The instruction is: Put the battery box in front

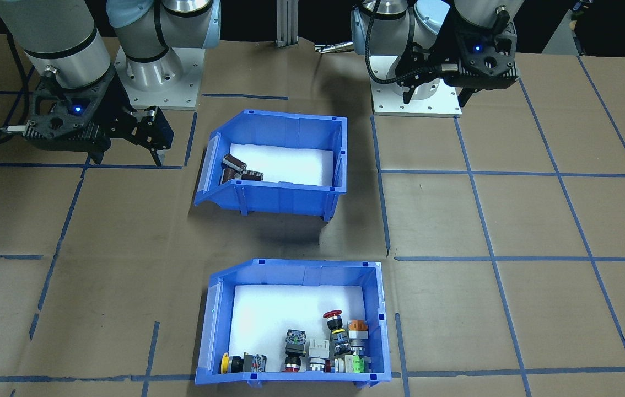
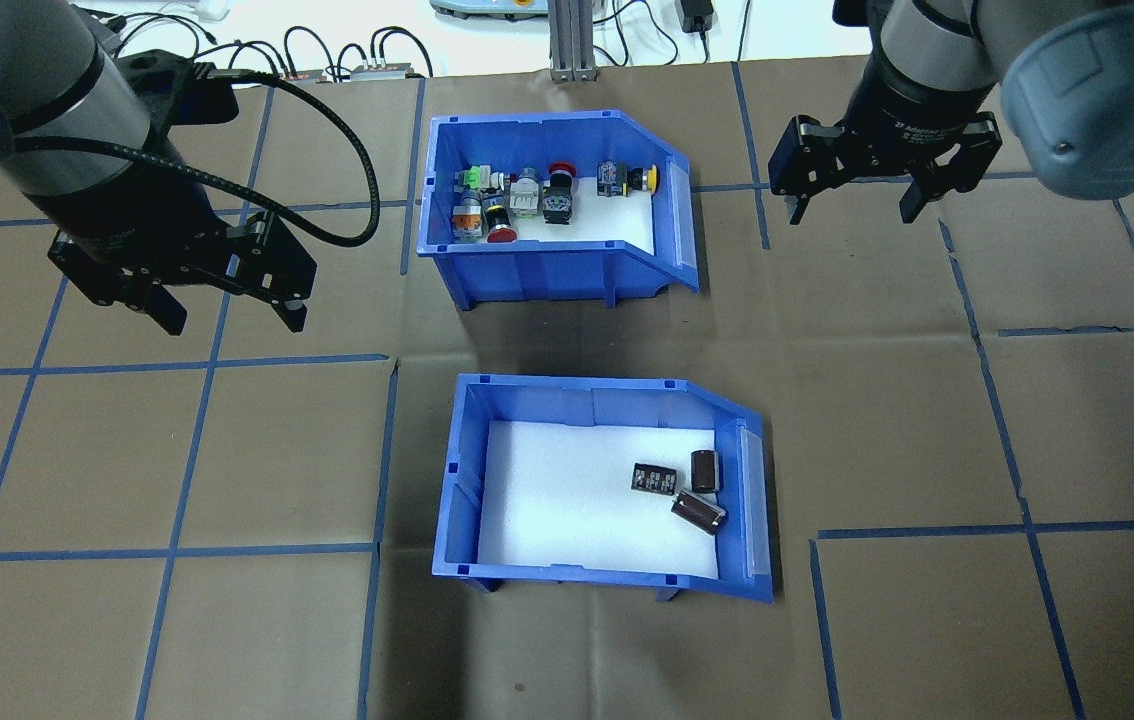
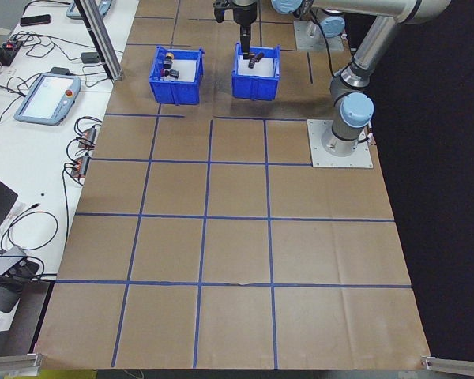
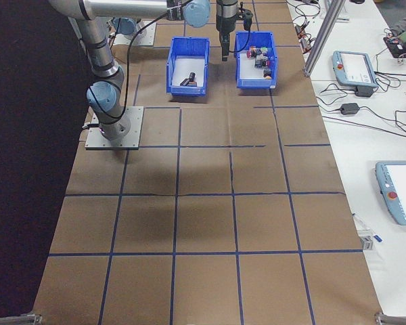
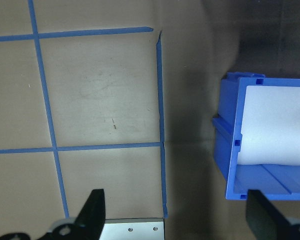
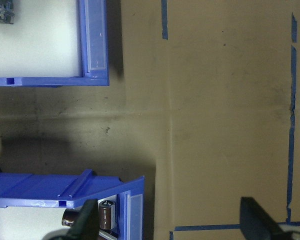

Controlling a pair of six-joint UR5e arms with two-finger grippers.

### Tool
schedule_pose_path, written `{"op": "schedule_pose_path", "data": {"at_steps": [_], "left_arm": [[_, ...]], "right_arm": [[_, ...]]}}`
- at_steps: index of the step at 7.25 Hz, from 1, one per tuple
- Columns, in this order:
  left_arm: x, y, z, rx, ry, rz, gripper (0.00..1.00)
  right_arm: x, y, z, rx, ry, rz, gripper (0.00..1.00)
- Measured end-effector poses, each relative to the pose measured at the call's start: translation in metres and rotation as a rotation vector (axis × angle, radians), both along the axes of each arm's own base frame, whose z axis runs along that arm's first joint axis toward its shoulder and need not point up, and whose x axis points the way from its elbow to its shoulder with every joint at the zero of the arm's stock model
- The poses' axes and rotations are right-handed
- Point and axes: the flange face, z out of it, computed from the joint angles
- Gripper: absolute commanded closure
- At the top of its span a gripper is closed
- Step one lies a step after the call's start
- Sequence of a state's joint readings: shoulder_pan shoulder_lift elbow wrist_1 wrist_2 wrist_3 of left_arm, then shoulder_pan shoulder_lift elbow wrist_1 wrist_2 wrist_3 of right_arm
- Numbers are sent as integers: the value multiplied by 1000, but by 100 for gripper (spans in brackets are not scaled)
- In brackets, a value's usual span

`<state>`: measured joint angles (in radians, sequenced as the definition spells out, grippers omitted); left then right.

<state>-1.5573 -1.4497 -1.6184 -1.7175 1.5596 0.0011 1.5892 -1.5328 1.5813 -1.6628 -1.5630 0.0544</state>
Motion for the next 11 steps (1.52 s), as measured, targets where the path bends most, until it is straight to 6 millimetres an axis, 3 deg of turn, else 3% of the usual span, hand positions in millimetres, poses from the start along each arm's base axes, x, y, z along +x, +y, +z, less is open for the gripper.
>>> {"op": "schedule_pose_path", "data": {"at_steps": [2, 5, 8, 11], "left_arm": [[-1, -2, -6, -18, -16, 239, 1], [-11, 17, -20, -7, -40, 640, 1], [-80, 60, -47, 29, -100, 1030, 1], [-131, 111, -104, 22, -87, 1324, 1]], "right_arm": [[0, 2, 3, 1, 5, 5, 0], [3, 4, 4, 6, -4, 23, 0], [5, -10, -14, 43, -13, 222, 0], [26, -60, -30, 24, -61, 567, 0]]}}
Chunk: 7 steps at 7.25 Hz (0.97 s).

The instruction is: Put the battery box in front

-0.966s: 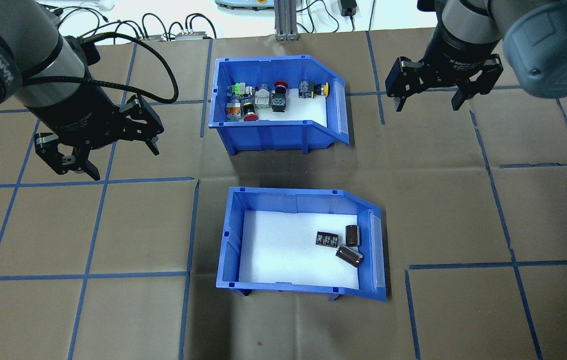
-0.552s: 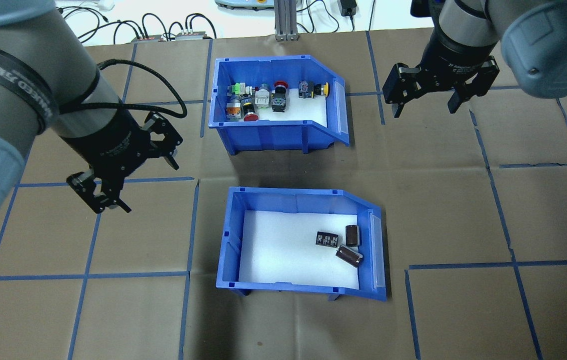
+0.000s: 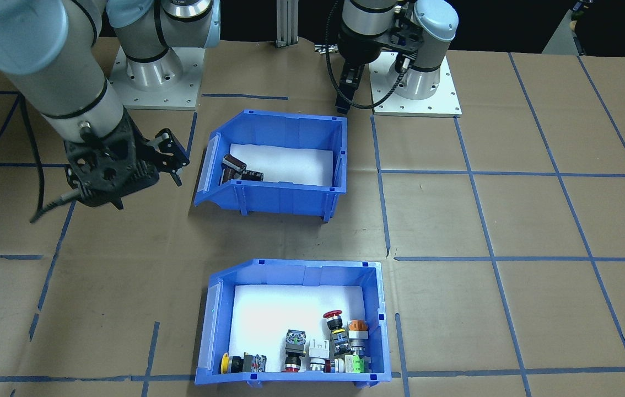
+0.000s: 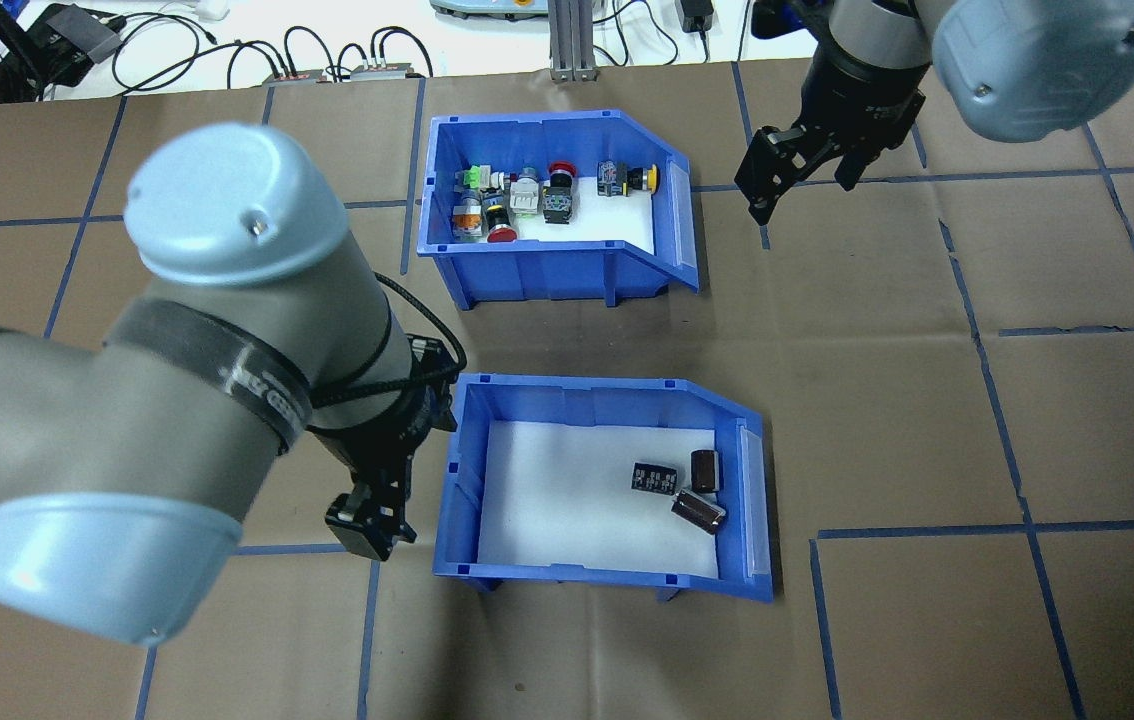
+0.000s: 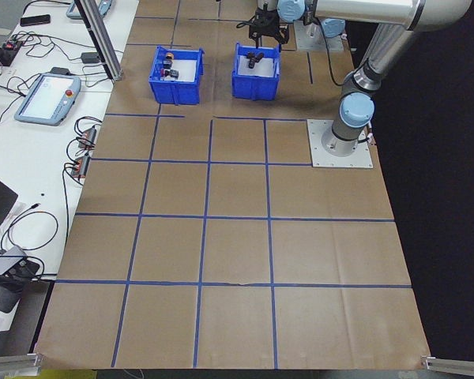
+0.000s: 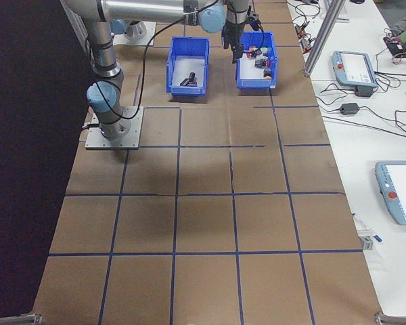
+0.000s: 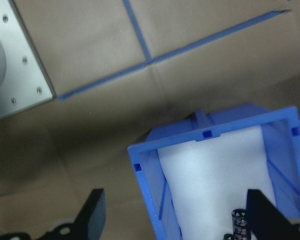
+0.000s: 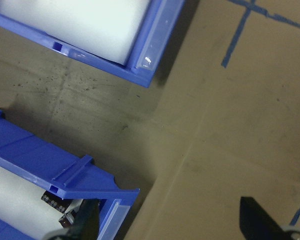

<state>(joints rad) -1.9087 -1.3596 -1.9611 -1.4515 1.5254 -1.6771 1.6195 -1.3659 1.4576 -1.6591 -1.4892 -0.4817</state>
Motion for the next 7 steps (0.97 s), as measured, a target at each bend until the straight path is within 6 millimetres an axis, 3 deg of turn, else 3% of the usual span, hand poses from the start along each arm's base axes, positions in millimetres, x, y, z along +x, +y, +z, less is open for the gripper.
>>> {"op": "schedule_pose_path", "data": {"at_steps": [2, 4, 5, 7], "left_arm": [[-20, 35, -43, -55, 24, 124, 1], [-39, 62, -67, -38, 14, 166, 1], [-45, 65, -74, -32, 11, 170, 1], [-62, 59, -92, -20, 48, 183, 1]], "right_arm": [[42, -33, -4, -35, 2, 283, 0], [109, -63, -13, -65, 43, 504, 0], [147, -73, -22, -76, 60, 598, 0], [220, -71, -54, -66, 65, 766, 0]]}}
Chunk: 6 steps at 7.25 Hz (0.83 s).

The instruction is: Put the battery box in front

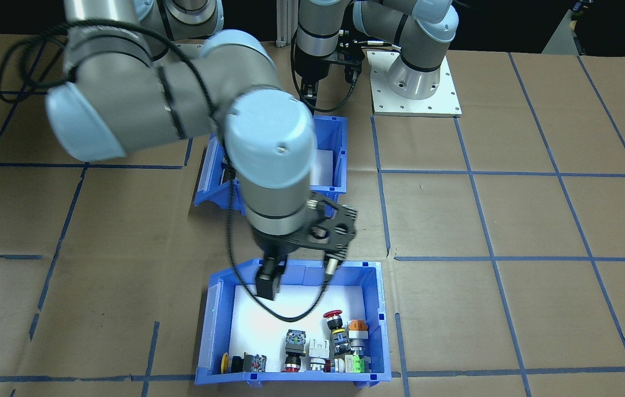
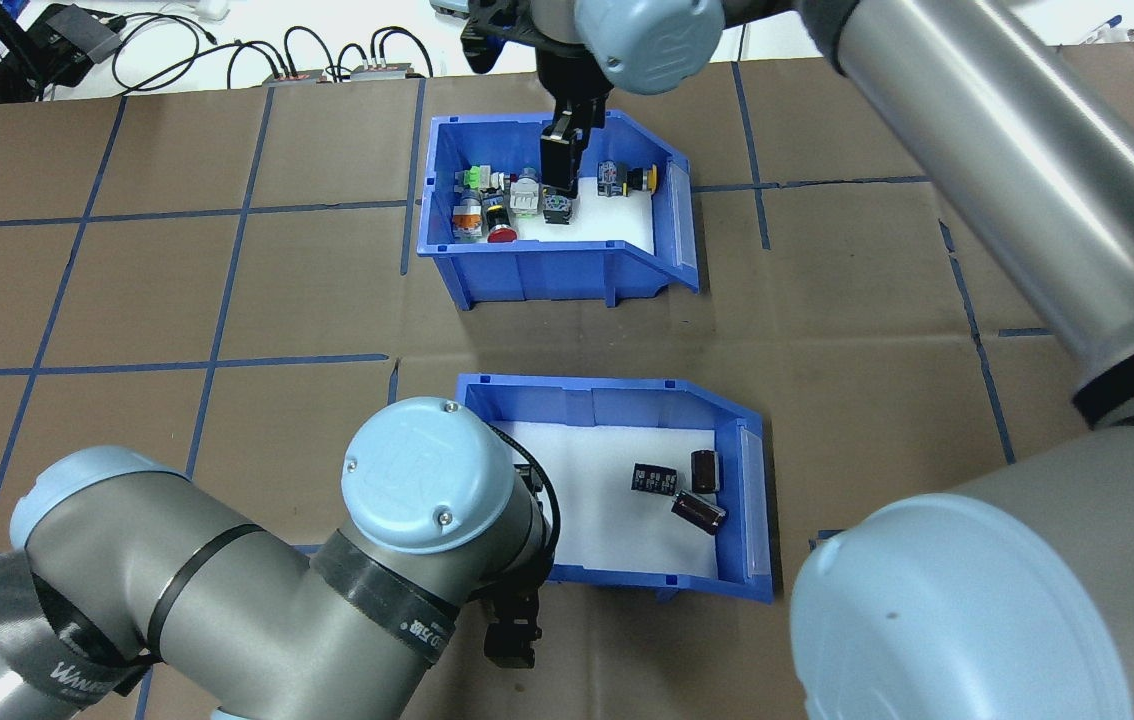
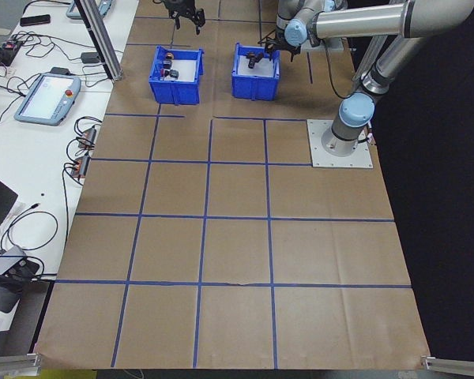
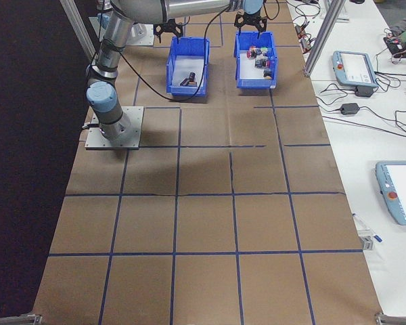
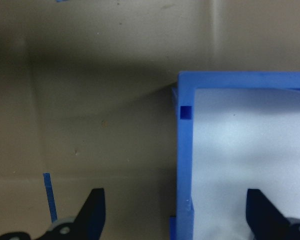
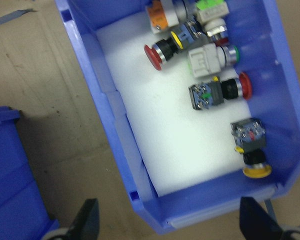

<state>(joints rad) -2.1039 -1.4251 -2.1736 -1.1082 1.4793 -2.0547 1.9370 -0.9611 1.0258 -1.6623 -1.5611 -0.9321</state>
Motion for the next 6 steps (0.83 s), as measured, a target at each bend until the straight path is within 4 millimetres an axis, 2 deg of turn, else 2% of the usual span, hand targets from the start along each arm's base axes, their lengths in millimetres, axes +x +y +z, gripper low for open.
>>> {"op": "schedule_pose_path", "data": {"at_steps": [1, 2, 3, 5, 6], "left_arm": [[-6, -2, -11, 12, 11, 7, 1], [-8, 0, -25, 16, 15, 9, 3], [-6, 6, -40, 7, 23, 11, 6], [-2, 16, -57, -16, 44, 29, 34], [-2, 17, -60, -18, 45, 33, 57]], "right_arm": [[25, 7, -17, 15, 8, 93, 0], [40, 14, -31, 32, 17, 193, 0], [46, 18, -45, 51, 24, 253, 0], [51, 24, -78, 90, 37, 275, 0], [53, 26, -95, 87, 38, 261, 0]]}}
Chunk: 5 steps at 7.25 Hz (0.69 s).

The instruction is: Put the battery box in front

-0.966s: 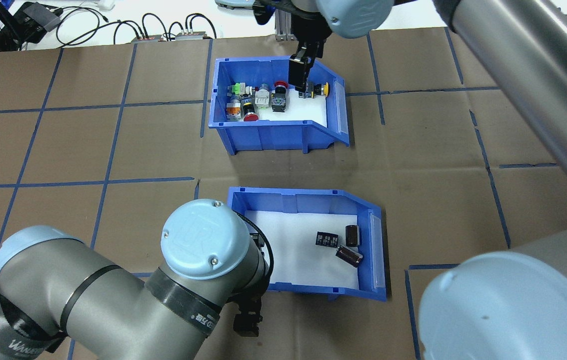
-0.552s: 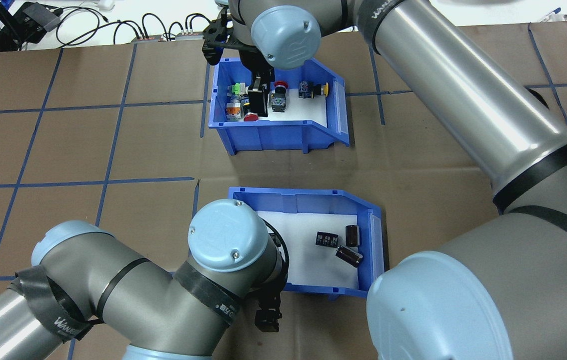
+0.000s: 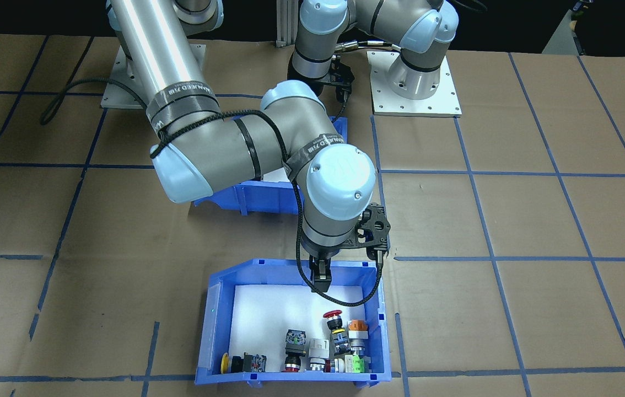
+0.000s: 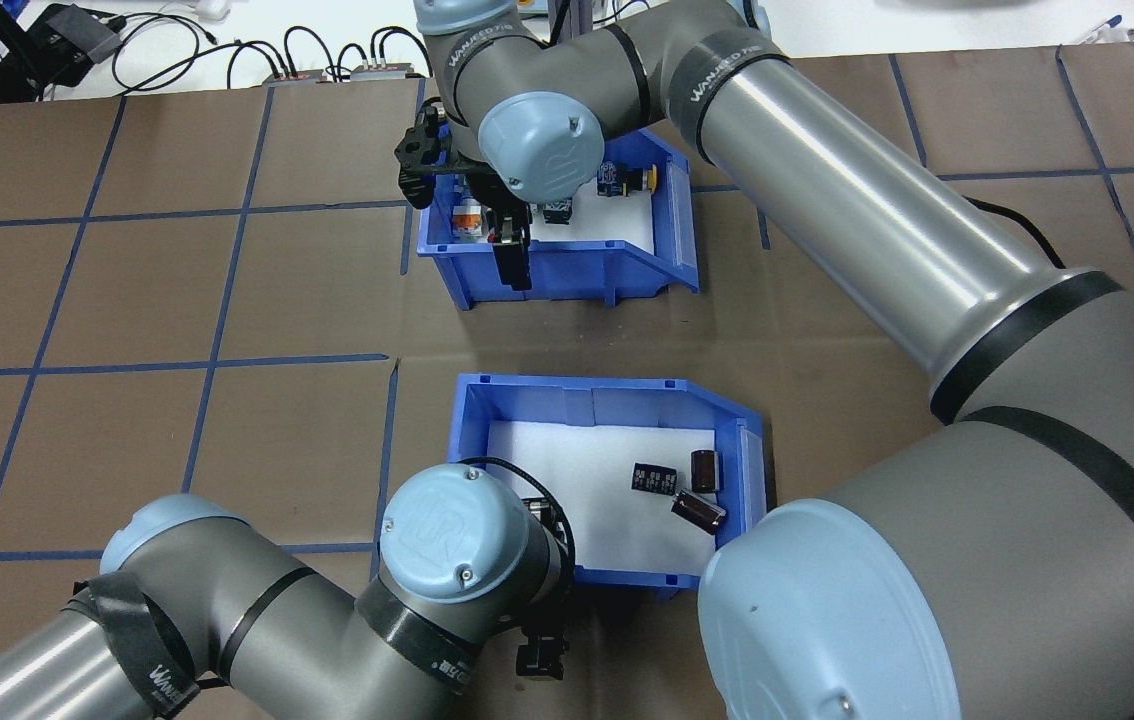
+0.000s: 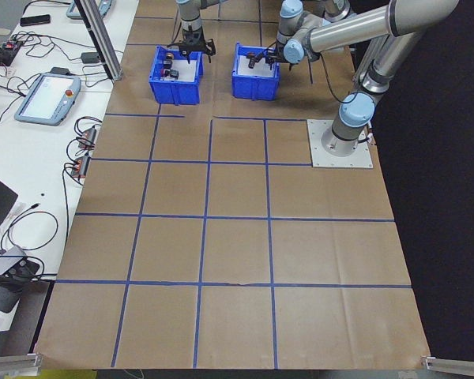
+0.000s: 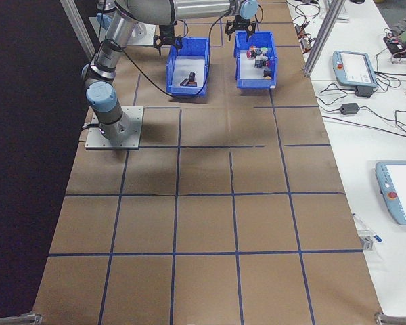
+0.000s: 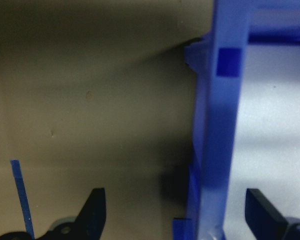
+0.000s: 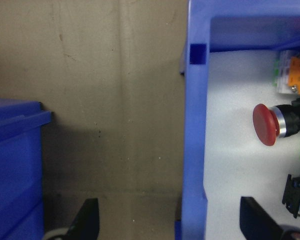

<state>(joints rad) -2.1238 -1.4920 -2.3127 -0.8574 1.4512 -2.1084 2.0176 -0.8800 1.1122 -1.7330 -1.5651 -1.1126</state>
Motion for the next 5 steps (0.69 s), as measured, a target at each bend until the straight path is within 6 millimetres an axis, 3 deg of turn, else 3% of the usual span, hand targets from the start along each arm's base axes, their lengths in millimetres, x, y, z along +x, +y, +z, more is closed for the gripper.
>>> {"op": "schedule_pose_path", "data": {"at_steps": [1, 2, 3, 5], "left_arm": [[0, 0, -2, 1, 1, 1, 69], [-2, 0, -4, 9, 14, 2, 83], [-5, 1, -3, 23, 43, 3, 95], [-9, 3, -2, 35, 87, -2, 100]], "right_arm": [[2, -1, -13, -30, -12, -11, 1], [4, -3, -21, -51, -19, -21, 14], [4, -4, -26, -60, -21, -30, 38], [1, -5, -28, -69, 5, -35, 74]]}}
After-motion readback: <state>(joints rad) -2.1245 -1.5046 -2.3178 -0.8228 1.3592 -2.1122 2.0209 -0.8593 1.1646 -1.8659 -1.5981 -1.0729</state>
